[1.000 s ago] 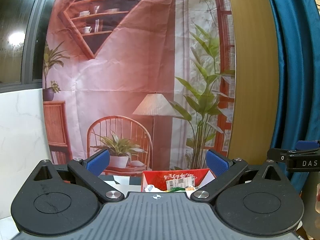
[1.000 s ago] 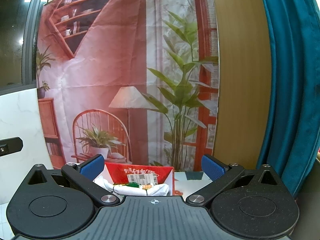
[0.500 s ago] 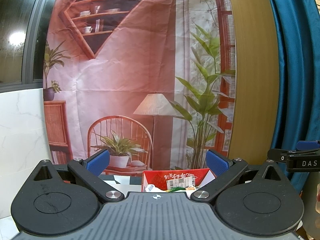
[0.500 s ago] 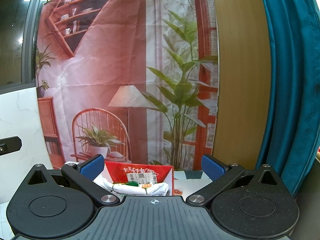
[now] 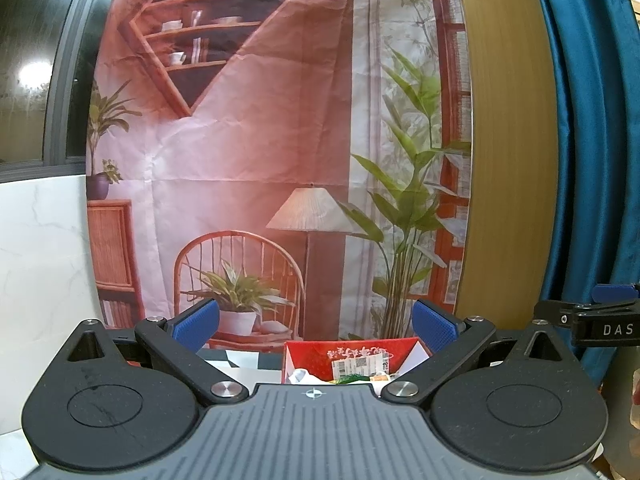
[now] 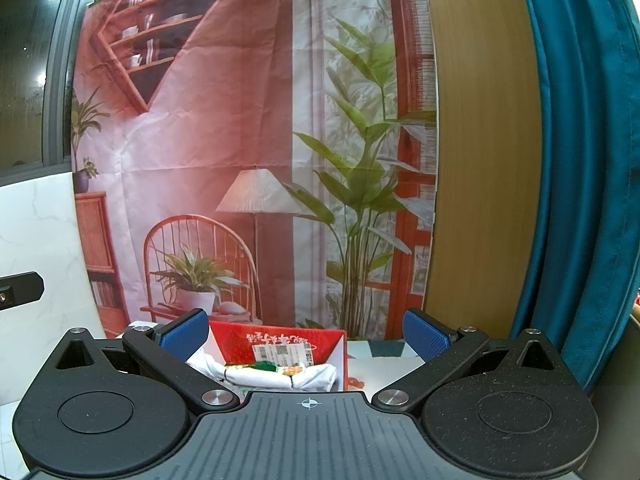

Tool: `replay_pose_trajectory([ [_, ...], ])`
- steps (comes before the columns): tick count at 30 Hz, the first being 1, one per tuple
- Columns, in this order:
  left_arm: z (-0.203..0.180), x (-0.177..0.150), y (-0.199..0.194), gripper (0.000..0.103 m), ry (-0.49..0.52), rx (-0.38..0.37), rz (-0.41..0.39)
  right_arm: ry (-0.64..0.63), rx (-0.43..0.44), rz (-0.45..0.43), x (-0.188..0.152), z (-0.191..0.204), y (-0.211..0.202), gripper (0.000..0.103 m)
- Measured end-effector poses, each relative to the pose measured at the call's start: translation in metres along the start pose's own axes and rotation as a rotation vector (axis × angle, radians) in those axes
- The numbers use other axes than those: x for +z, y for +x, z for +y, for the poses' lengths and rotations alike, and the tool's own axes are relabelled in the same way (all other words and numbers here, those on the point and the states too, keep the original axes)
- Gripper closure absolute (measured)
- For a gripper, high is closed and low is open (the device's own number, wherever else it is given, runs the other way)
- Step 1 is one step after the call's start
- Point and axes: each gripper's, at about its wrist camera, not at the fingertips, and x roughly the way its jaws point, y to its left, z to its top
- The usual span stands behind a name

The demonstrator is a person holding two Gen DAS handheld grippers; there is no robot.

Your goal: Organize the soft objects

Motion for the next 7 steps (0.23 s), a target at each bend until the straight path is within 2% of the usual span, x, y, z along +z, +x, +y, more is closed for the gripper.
replay_pose_trajectory([
  [7,-0.0023,-0.0013,-0.0009,0.000,-0.002,0.002,-0.008,-0.001,0.000,0.000,0.0004,0.0001,0.0000,0.000],
])
